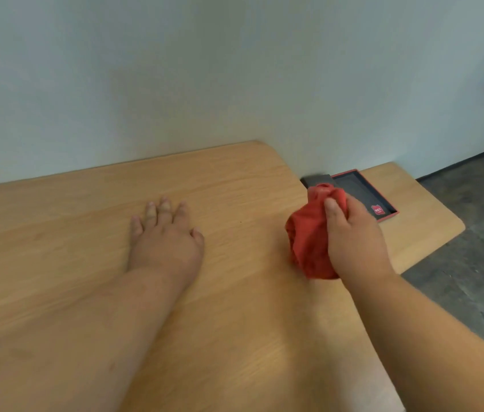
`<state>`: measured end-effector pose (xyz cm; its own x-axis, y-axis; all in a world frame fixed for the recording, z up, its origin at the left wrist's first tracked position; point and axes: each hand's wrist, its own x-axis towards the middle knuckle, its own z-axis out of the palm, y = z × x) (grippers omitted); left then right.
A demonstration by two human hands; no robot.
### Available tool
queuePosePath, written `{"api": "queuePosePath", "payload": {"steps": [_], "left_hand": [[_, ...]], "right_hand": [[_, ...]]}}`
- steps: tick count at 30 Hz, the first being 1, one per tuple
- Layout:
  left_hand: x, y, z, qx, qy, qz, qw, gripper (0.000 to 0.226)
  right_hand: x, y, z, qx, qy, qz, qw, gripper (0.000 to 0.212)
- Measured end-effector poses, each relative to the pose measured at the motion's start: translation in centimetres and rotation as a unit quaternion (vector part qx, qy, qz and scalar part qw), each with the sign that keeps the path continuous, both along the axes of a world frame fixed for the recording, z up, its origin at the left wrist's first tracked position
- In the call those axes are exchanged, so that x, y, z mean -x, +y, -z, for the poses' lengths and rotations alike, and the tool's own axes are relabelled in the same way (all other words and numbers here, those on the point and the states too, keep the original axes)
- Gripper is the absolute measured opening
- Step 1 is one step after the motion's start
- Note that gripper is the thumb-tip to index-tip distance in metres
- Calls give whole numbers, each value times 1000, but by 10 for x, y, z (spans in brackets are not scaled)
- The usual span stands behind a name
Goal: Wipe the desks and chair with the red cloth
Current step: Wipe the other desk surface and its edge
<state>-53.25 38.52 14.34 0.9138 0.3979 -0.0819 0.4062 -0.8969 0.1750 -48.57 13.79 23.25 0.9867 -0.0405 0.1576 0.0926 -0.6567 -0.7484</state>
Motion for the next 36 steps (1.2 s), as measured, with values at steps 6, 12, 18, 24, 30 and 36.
{"api": "queuePosePath", "payload": {"steps": [6,12,18,24,30,36], "left_hand": [[-1,1,1,-1,-6,2,1000,67],[-1,2,5,-4,-20,-2,1000,68],[-1,4,5,-9,-17,1,1000,67],[0,3,4,-11,-7,0,1000,66],[-2,5,4,-16,3,-6,1000,67],[-1,3,-1,-33,18,1,999,72]], "right_hand": [[-81,105,-21,8,-15,-88,996,27],[-93,152,51,336,116,-149,923,55],[-70,136,74,316,75,-139,935,89],[-83,54,63,354,121,-77,924,85],[-20,-7,67,363,100,-69,924,80],[49,-52,64,379,99,-82,916,70]]}}
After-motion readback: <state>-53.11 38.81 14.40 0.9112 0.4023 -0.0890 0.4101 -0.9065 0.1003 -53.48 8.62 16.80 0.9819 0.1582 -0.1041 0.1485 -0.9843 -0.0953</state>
